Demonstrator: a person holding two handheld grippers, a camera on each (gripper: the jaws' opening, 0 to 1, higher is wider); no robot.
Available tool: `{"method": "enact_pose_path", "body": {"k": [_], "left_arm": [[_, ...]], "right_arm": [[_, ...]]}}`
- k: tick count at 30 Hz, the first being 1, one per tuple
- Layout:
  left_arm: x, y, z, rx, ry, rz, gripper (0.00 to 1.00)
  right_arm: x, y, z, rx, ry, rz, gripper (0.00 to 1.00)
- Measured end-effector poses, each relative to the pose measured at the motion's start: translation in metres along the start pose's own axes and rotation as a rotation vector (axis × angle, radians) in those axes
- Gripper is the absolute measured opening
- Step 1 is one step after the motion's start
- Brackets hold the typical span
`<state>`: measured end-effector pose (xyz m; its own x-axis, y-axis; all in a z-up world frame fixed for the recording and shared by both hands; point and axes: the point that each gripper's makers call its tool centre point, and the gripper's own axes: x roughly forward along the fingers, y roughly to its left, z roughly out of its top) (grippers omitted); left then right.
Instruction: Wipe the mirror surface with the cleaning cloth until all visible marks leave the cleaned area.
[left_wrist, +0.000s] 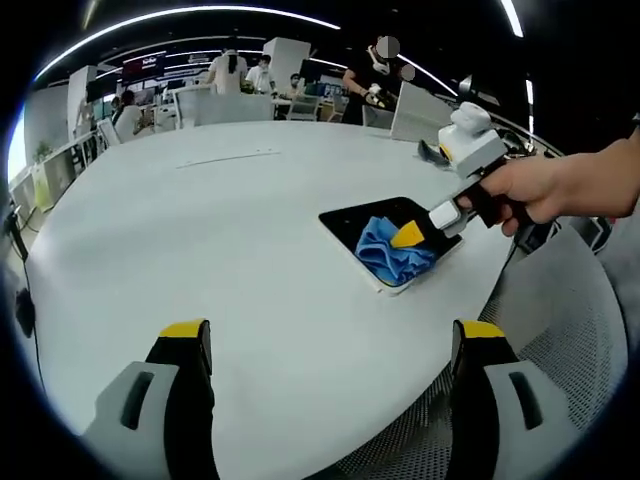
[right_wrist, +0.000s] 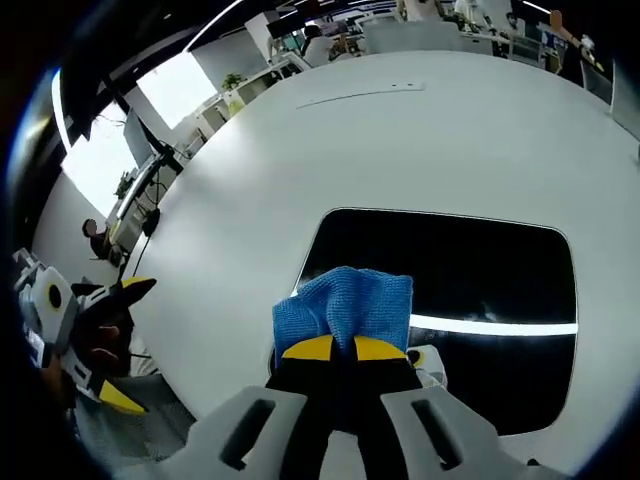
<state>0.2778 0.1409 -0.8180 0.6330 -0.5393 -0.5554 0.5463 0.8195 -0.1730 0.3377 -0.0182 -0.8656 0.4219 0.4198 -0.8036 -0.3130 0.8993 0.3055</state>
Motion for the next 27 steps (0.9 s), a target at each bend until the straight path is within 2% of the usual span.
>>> {"method": "enact_pose_path", "body": {"k": [8,27], "left_arm": [[0.000,0.001,0.000,-0.003,0.004,0.007,0.99],[0.001,0.001,-0.002,-0.005,0.012,0.002,0.99]], "right_arm": [[-0.002,0.002,-0.005,-0.008,-0.013,0.005,0.00],[-0.012,0.008,-0.024,-0.008,0.006,0.024,0.00]]}}
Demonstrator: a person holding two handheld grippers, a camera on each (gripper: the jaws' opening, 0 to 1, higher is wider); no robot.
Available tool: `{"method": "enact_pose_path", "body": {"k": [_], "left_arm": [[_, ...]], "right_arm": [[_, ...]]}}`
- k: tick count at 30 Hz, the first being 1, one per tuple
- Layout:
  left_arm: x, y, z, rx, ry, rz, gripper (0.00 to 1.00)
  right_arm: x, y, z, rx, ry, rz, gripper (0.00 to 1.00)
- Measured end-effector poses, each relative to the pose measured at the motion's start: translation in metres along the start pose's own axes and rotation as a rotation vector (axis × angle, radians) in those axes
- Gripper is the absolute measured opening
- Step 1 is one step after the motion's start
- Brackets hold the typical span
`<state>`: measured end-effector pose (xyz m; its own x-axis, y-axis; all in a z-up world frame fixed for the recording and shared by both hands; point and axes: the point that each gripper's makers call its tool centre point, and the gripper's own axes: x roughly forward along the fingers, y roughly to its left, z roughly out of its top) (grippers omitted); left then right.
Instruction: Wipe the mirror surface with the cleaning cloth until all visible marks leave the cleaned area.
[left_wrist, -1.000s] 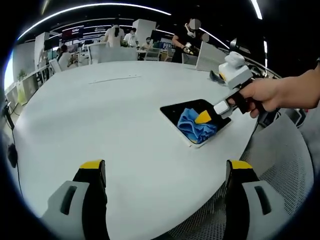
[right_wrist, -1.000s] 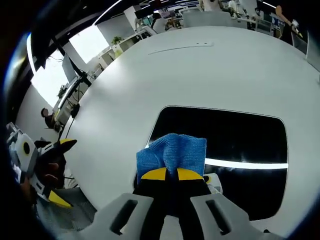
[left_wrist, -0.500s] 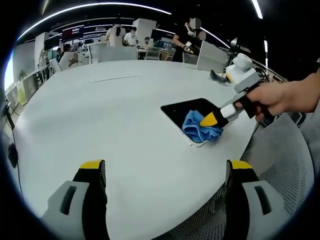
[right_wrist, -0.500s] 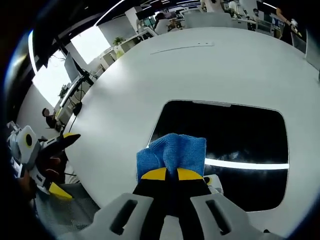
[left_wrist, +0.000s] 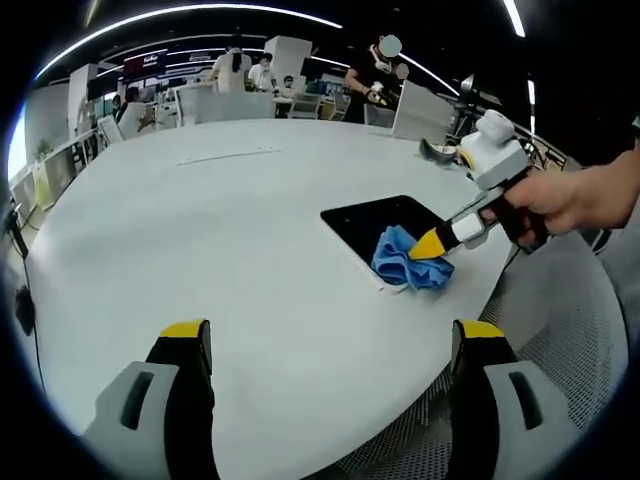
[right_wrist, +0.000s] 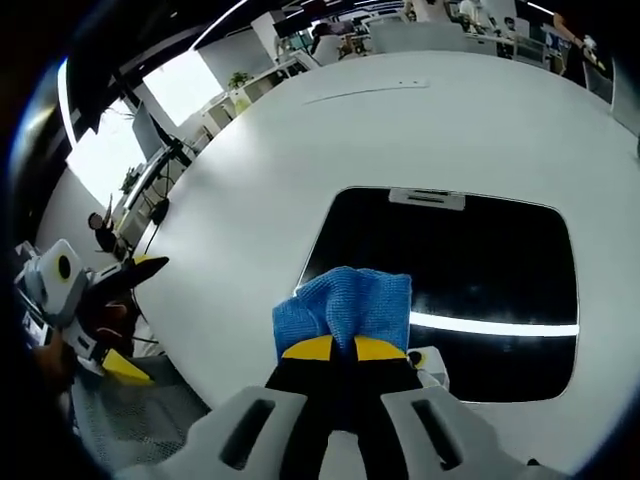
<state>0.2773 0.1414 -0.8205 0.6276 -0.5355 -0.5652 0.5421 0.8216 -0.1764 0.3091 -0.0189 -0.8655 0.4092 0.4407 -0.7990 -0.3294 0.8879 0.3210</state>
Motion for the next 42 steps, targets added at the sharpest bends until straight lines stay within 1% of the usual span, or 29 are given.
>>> {"method": "enact_pose_path", "body": {"k": [3,18,24,29,42], "left_arm": [[0.000,0.000,0.000,-0.001,-0.001,0.001,0.99],[0.000,0.000,-0.001,0.003,0.004,0.003,0.99],[0.000,0.000,0.000,0.010,0.005,0.002,0.99],[0.000,0.000,-0.001,0.011,0.008,0.001,0.98],[0.000,0.001,-0.001,0.006,0.007,0.005,0.98]], "right_arm": [[-0.002,0.001,-0.005,0.000,0.000,0.008,0.00],[-0.002,0.001,-0.003,0.016,0.006,0.021,0.00],[0.000,0.002,-0.002,0.009,0.014,0.027,0.00],[0.000,0.002,-0.003,0.008,0.009,0.033,0.00],[-0.007,-0.014,-0.002,0.010,0.004,0.024,0.00]]}}
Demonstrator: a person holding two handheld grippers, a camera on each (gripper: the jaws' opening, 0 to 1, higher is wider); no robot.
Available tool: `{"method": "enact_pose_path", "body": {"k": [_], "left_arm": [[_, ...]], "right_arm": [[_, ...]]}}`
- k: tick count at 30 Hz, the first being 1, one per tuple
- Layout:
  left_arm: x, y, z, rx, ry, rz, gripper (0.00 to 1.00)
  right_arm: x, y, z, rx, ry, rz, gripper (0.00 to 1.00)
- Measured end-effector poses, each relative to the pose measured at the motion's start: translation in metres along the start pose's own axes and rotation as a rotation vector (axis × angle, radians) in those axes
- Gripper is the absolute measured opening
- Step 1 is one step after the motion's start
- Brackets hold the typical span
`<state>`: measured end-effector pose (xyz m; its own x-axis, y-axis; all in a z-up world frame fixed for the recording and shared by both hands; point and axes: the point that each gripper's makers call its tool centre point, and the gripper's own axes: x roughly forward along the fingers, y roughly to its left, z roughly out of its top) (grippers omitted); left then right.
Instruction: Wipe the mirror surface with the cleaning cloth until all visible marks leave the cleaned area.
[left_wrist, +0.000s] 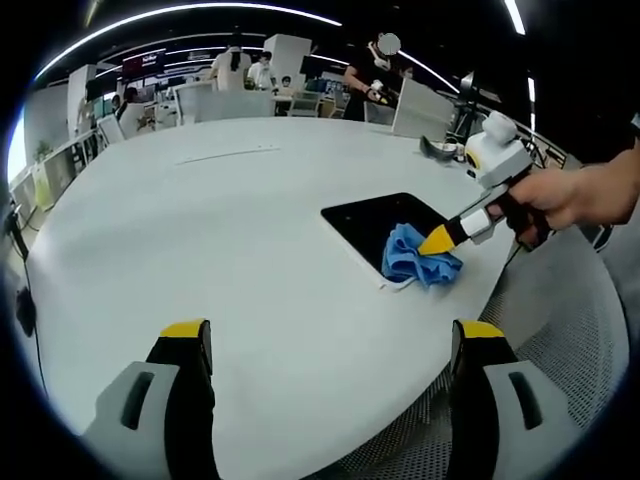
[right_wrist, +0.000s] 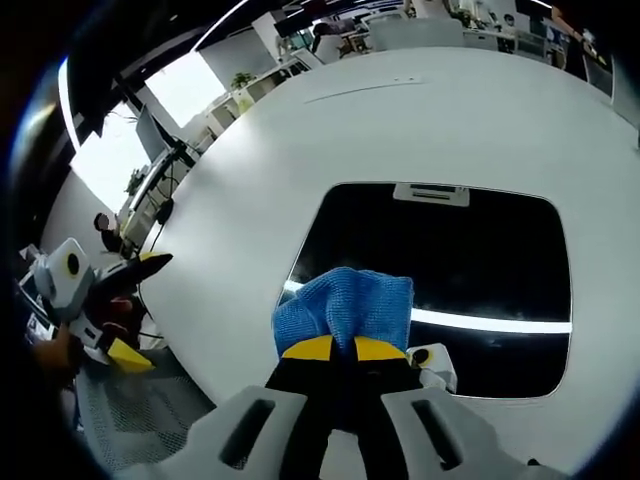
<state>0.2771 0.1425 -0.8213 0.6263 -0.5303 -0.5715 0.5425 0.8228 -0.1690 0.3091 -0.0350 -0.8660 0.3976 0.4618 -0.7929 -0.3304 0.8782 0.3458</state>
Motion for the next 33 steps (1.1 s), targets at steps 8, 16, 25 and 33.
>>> {"method": "enact_pose_path", "body": {"k": [8,16,25,33], "left_arm": [[-0.001,0.001,0.000,-0.002,0.002,0.004,0.98],[-0.001,0.001,0.000,-0.003,0.002,0.007,0.98],[0.000,0.001,0.000,0.001,0.004,0.006,0.98],[0.000,0.001,-0.001,-0.001,0.005,0.008,0.98]], "right_arm": [[-0.002,-0.002,0.000,0.022,-0.010,0.010,0.00],[-0.008,-0.016,-0.001,0.031,-0.016,-0.001,0.00],[-0.011,-0.022,-0.002,0.053,-0.013,-0.006,0.00],[-0.010,-0.020,-0.001,0.044,-0.010,-0.009,0.00]]}}
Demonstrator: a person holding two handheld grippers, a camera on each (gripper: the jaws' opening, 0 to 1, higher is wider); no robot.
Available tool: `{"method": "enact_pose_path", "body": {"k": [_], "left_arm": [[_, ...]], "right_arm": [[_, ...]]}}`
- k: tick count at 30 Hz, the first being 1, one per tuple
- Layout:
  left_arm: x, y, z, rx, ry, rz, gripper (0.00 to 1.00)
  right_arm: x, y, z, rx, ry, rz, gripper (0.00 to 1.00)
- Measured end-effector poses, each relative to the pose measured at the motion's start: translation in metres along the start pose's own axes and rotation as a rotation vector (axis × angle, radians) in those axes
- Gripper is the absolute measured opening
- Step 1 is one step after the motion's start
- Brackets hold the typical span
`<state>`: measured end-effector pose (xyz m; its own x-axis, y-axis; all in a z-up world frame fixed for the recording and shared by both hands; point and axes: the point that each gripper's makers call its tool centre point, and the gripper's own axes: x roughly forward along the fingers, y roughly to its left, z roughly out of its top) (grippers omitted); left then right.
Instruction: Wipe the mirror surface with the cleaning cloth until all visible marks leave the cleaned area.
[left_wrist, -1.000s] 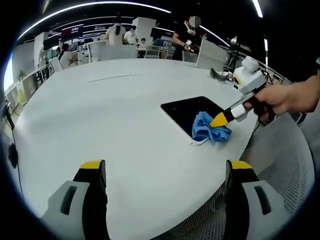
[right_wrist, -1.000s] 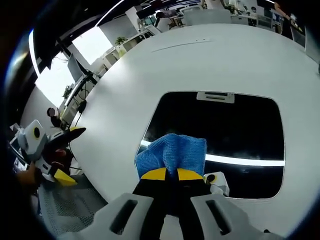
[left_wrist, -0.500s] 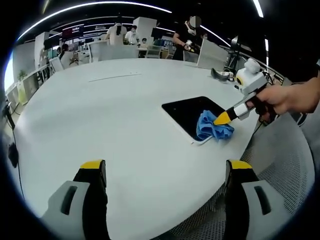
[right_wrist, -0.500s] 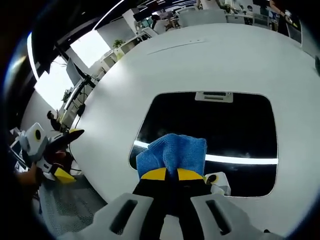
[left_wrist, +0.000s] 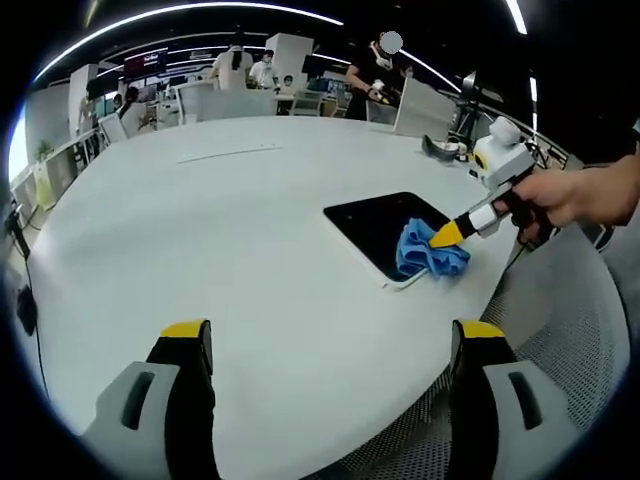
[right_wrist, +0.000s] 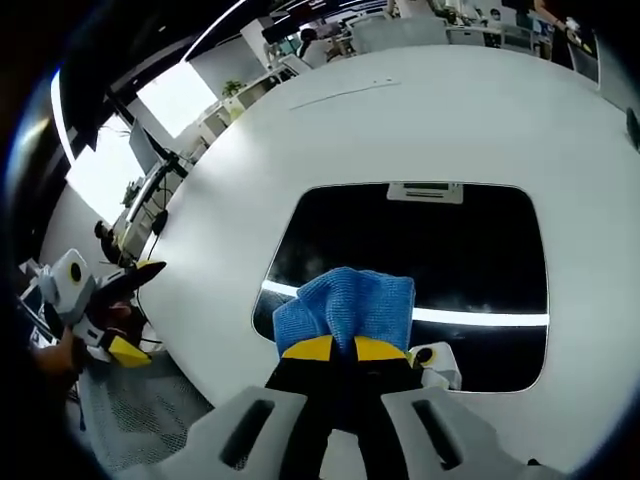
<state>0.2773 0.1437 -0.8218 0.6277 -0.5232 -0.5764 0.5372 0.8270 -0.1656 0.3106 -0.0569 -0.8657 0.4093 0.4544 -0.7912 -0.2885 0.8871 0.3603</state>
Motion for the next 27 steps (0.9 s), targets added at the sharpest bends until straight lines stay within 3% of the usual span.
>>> {"method": "enact_pose_path", "body": {"k": [18,27], "left_arm": [[0.000,0.000,0.000,0.002,-0.001,0.000,0.98],[0.000,0.000,0.000,0.001,-0.003,-0.001,0.98]], "right_arm": [[0.010,0.001,0.015,-0.032,0.015,-0.049,0.00],[0.018,-0.005,0.032,-0.067,0.009,-0.094,0.00]]}}
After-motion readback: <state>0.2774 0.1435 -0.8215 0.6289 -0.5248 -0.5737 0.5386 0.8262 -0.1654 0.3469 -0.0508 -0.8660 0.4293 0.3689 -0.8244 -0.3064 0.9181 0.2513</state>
